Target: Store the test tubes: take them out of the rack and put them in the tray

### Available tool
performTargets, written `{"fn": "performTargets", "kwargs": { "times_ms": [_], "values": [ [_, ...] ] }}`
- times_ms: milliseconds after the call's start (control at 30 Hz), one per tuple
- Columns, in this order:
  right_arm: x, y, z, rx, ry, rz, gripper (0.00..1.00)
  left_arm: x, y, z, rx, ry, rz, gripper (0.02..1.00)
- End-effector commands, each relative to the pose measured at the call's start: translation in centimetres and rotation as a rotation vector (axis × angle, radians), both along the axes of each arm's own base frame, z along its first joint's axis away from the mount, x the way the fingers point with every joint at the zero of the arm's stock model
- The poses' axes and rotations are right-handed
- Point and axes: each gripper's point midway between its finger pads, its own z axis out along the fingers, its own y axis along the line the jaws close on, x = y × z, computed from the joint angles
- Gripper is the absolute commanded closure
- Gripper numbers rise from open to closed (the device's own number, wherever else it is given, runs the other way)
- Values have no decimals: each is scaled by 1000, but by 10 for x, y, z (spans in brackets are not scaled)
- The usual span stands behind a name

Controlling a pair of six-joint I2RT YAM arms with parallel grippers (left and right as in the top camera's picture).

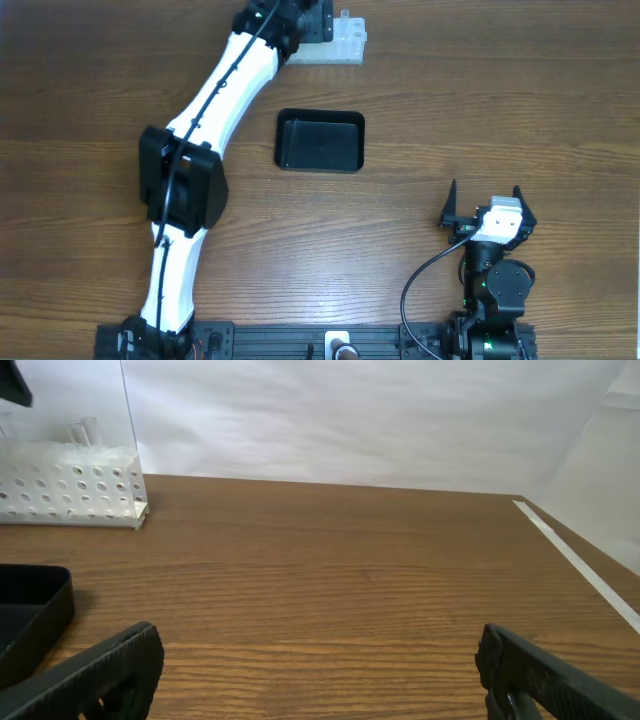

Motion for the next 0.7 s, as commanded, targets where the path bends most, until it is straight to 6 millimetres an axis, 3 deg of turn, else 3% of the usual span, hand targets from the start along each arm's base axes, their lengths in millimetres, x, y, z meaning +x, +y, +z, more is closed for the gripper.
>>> {"fn": "performTargets", "kwargs": {
  "times_ms": [33,233,600,700],
  "values": [
    [0,2,-2,3,2,11,9,16,-2,0,36,-64,-35,121],
    [0,2,-2,3,2,11,9,32,1,-8,36,-111,-36,121],
    [0,2,-2,3,2,11,9,45,17,-26,37,-111,-6,117],
    [0,2,-2,3,2,11,7,46,17,-28,37,-112,-5,183]
  ]
}}
